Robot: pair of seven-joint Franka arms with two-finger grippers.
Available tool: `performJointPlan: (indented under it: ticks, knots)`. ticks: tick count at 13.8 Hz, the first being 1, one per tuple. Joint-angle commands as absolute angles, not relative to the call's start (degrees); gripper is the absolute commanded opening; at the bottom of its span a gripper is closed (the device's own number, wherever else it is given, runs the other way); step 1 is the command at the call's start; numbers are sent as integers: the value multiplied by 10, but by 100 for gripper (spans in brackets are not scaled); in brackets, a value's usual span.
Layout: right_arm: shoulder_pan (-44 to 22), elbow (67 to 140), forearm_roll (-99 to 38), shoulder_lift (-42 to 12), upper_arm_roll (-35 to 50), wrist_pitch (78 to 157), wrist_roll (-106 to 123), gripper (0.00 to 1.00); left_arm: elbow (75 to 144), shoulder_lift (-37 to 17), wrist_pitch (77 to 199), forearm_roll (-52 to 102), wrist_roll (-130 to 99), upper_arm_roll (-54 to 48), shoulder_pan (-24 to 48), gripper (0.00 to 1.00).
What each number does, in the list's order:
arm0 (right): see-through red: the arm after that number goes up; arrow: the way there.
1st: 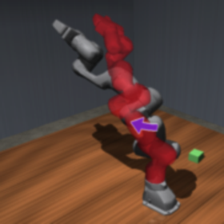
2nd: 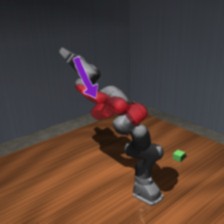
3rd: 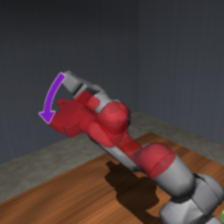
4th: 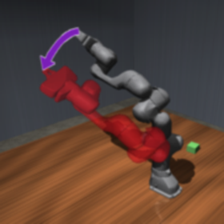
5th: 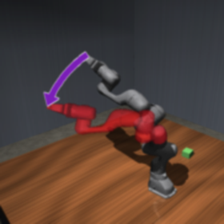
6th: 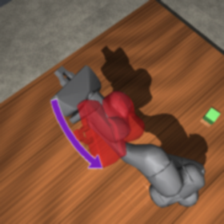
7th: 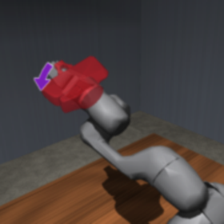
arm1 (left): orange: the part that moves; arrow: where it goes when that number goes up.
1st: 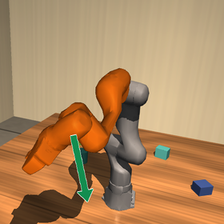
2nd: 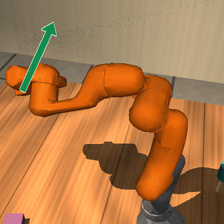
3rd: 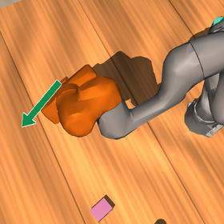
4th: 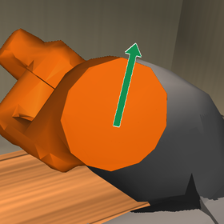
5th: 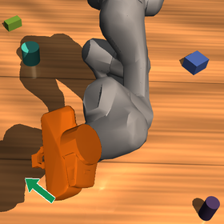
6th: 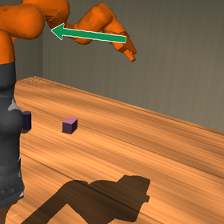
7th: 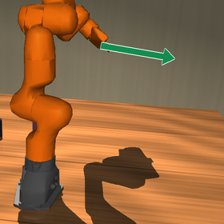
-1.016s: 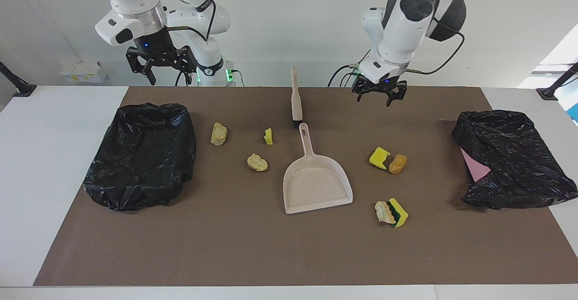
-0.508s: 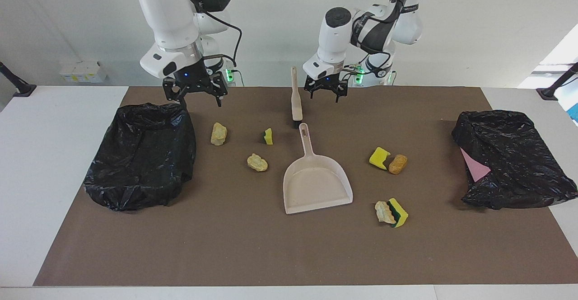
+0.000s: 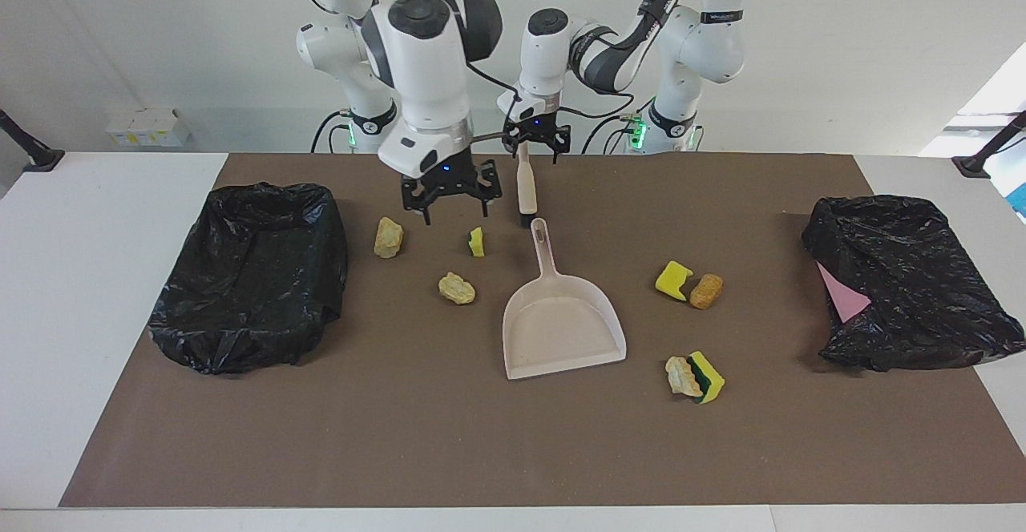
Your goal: Sweep and dump trash in bin
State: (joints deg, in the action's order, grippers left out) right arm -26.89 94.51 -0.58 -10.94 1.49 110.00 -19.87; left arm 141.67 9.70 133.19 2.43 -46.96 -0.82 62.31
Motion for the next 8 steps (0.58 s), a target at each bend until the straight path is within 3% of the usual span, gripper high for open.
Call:
performJointPlan:
  ticks: [1,3,8]
  knots:
    - [-290,937,-9,-146,12,1138,-210,100,1431,86,1353,30,-500,4,664,100]
    - [-311,933,-5,-177,12,1168,-221,100,1431,60,1376,30,-525,4,688,100]
    - [-370,934,11,-243,12,1230,-254,100,1429,65,1363,30,-541,5,686,98]
